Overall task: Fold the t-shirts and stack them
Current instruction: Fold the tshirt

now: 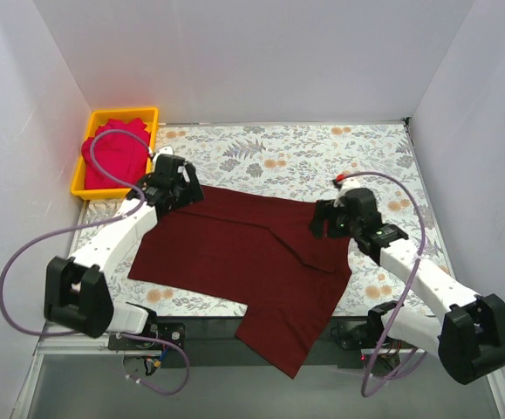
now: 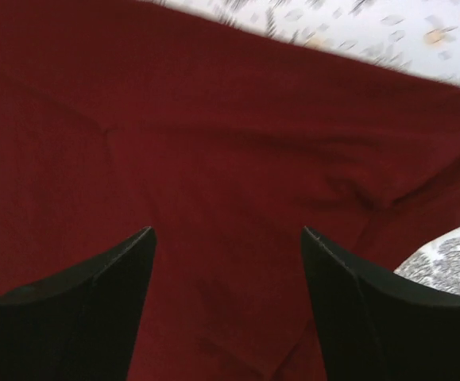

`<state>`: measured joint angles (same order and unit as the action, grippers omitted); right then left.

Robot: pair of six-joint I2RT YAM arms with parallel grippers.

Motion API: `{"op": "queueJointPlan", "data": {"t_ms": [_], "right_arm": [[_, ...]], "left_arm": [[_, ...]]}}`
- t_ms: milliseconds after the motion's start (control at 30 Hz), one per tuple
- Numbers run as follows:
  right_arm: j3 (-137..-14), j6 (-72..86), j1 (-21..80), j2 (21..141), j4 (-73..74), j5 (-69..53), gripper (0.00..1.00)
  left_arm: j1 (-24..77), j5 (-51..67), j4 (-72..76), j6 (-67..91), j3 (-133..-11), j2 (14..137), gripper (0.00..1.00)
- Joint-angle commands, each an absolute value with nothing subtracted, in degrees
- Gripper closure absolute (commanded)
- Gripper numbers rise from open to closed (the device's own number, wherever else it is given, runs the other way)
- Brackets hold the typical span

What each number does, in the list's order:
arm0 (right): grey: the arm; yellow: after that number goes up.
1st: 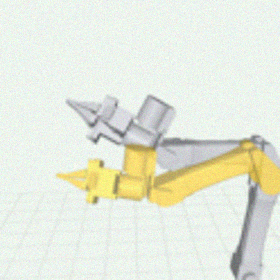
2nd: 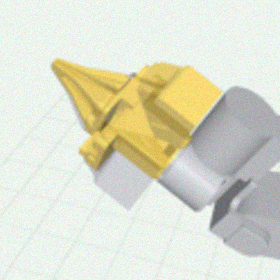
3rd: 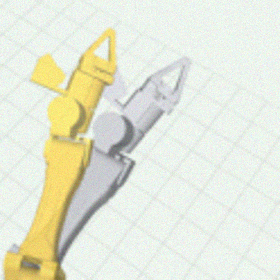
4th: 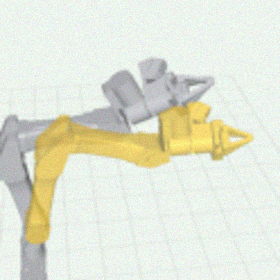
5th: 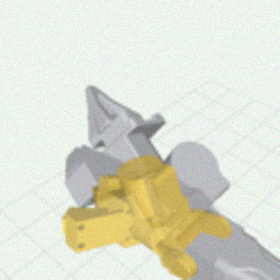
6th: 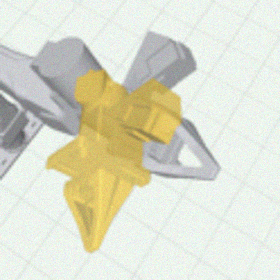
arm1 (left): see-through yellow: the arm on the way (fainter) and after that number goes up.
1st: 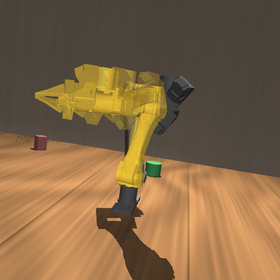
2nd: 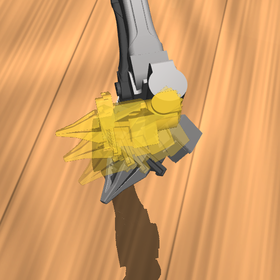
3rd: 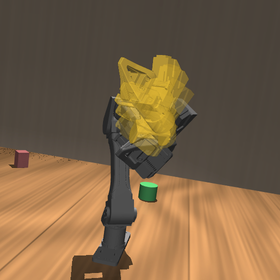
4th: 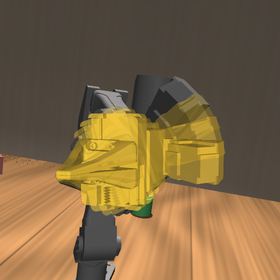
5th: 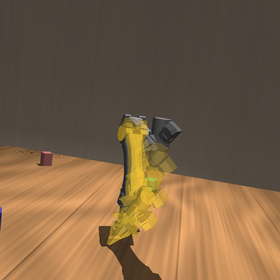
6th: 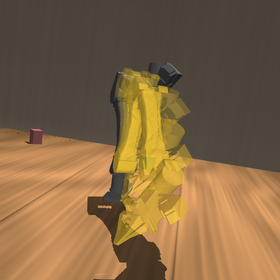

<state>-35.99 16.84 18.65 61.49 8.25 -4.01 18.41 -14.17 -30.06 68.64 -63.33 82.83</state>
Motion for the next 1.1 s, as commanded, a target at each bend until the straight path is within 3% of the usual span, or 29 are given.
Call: {"op": "queueJointPlan", "data": {"t_ms": [0, 167, 367, 667, 1067], "right_arm": [[-37.78, 13.10, 29.92, 62.13, 15.11, 6.93, 0.20], [-43.41, 11.34, 43.91, 71.25, 19.15, 19.94, 0.19], [-51.31, 9.93, 52.90, 83.56, 22.84, 30.48, 0.20], [-55.19, 7.56, 54.49, 91.84, 25.31, 37.35, 0.20], [-56.78, 1.50, 51.08, 90.97, 25.40, 39.47, 0.20]], "left_arm": [[18.72, -17.66, -31.29, 68.91, -55.92, 71.76, 0.22], [18.90, -20.83, -29.10, 68.99, -44.40, 60.14, 0.21], [18.90, -22.58, -25.32, 70.49, -38.50, 55.37, 0.21], [18.81, -23.20, -24.96, 69.26, -38.32, 55.90, 0.21], [18.81, -22.06, -24.87, 69.08, -38.32, 56.43, 0.21]]}}
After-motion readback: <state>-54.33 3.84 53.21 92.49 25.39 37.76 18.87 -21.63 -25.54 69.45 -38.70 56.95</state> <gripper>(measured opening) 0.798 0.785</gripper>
